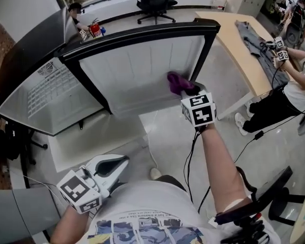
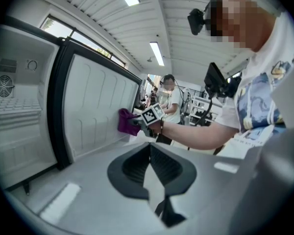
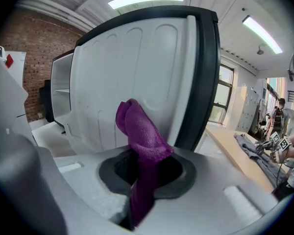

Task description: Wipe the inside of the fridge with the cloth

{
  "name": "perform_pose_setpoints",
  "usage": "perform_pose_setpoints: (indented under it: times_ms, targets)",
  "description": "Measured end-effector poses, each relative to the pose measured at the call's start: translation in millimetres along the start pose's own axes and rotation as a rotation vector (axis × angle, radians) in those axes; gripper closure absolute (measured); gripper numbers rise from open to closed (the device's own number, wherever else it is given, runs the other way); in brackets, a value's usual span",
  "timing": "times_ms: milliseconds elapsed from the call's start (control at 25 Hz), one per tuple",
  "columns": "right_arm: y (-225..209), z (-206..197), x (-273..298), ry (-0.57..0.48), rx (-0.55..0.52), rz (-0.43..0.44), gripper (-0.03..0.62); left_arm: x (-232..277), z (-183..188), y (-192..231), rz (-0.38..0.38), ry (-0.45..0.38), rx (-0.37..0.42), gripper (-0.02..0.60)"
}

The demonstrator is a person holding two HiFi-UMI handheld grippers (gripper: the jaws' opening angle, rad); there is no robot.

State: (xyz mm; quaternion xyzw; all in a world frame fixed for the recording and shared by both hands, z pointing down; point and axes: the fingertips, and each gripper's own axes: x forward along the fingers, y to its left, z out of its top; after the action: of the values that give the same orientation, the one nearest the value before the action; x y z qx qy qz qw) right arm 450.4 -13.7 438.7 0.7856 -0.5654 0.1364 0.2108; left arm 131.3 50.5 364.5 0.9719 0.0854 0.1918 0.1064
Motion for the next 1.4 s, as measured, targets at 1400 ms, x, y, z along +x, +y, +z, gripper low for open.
perform_pose_setpoints:
  times_ms: [1400]
  targets:
    - [229.2, 60.6, 32.2, -0.122, -0.219, 0.488, 0.54, -63.0, -29.8, 12.7, 0.21, -0.027, -0.12, 0.575]
